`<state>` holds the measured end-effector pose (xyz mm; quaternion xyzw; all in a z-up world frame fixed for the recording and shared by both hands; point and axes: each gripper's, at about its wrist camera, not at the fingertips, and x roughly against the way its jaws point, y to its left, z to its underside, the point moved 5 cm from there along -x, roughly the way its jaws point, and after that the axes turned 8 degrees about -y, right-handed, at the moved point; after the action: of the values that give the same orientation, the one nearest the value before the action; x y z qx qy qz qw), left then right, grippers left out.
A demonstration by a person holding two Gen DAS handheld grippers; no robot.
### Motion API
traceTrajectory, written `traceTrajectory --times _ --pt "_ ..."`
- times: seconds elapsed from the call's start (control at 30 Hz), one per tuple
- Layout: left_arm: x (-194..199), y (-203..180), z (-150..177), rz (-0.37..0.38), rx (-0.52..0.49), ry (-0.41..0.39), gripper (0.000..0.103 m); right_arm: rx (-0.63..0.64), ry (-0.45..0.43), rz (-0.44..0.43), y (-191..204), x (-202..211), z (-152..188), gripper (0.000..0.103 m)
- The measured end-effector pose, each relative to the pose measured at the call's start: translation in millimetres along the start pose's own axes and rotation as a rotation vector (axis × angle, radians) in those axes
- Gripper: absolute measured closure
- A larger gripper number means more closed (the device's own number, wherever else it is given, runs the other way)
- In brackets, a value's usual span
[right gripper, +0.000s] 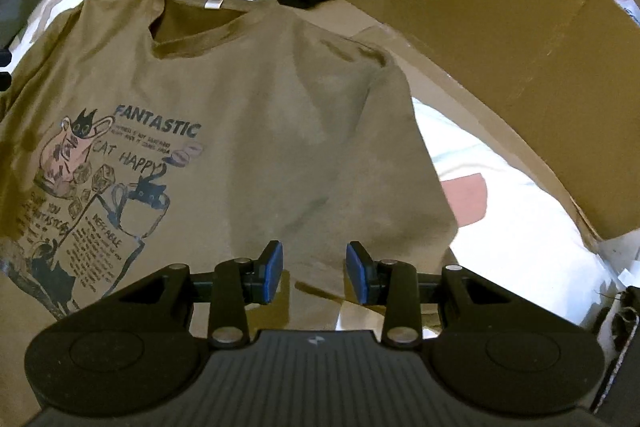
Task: Fold clothes
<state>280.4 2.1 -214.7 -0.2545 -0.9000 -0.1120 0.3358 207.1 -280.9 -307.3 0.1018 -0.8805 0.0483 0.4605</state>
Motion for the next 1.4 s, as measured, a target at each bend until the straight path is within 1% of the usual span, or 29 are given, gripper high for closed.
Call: traceTrajectory --times 0.03,0.1,0.13,0.17,0.33,0.4,0.57,0.7,1.0,1.17,1.33,1.4 --pt "-2.5 -0.5 0.5 0.003 0.000 0.002 0.057 0.002 0.004 -0.001 -2.5 -3.5 -0.1 0.066" --pt "-6.4 -1.6 1.5 0.005 -0.008 0.004 0.057 0.000 0.018 -0.004 -9.3 -10.9 -0.3 0.078" --pt "-8.2 -1.7 1.6 0.006 -0.007 0.002 0.057 0.007 0.030 0.000 -13.9 -13.6 -0.5 0.092" --pt "-10.0 -1.7 1.7 0.006 -0.005 0.001 0.057 0.014 0.042 0.004 -18.6 -16.2 -0.8 0.098" --pt "-21.6 6.2 4.0 -0.008 0.027 0.013 0.057 0.003 0.010 0.036 -48.2 -12.5 -10.3 0.100" --pt "-23.5 9.0 4.0 -0.012 0.036 0.014 0.057 -0.023 -0.012 0.057 -64.1 -8.6 -17.5 0.100" --pt "-26.1 16.7 10.2 -0.028 0.036 0.028 0.057 -0.024 -0.049 0.090 -82.6 -4.3 -27.7 0.100" --pt "-27.1 26.6 19.2 -0.048 0.048 0.047 0.057 0.003 -0.070 0.148 -102.3 -2.5 -35.3 0.100" --pt "-28.7 39.8 31.0 -0.066 0.064 0.068 0.057 -0.014 -0.129 0.284 -153.1 -0.3 -58.5 0.100" --pt "-32.1 44.6 34.8 -0.069 0.078 0.072 0.057 -0.029 -0.125 0.333 -176.0 -8.6 -60.6 0.100" --pt "-36.7 50.2 40.9 -0.075 0.093 0.081 0.057 -0.032 -0.112 0.374 -187.1 -20.8 -56.0 0.100" --pt "-39.0 51.7 44.3 -0.077 0.099 0.090 0.057 -0.066 -0.097 0.405 -193.7 -29.6 -52.8 0.099"
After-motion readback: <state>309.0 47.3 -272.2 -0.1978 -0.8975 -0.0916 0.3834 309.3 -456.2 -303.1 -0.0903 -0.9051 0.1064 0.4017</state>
